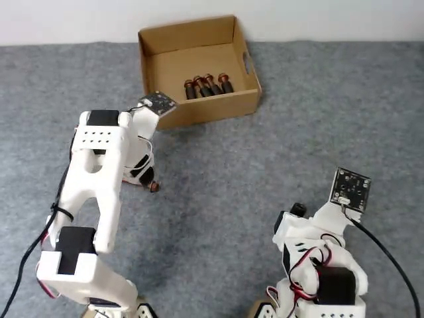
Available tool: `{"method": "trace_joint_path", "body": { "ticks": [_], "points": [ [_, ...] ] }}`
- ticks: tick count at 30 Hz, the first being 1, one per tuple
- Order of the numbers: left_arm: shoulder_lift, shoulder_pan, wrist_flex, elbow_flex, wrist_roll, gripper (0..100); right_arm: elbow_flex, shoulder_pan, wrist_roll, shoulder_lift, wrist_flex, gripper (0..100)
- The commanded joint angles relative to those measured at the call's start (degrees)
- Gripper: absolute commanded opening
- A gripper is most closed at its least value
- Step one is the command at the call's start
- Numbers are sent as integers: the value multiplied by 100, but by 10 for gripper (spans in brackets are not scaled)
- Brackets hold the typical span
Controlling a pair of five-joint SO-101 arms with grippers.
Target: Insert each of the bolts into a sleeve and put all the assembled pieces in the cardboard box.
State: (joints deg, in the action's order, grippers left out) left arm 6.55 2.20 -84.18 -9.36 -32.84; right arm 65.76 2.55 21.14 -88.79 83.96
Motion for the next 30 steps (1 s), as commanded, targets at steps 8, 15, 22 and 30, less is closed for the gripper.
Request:
{"method": "trace_joint_path", "body": {
  "ticks": [8,15,22,30],
  "points": [
    [-273,378,396,207,-2629,121,-44,-57,-53,-22,-119,9],
    [0,360,422,251,-3622,200,-44,-66,-53,-22,-119,9],
    [519,325,774,251,-3613,199,0,-75,-62,-22,-119,9],
    [607,62,923,207,-3613,199,0,-338,-62,-22,-127,9]
  ]
}}
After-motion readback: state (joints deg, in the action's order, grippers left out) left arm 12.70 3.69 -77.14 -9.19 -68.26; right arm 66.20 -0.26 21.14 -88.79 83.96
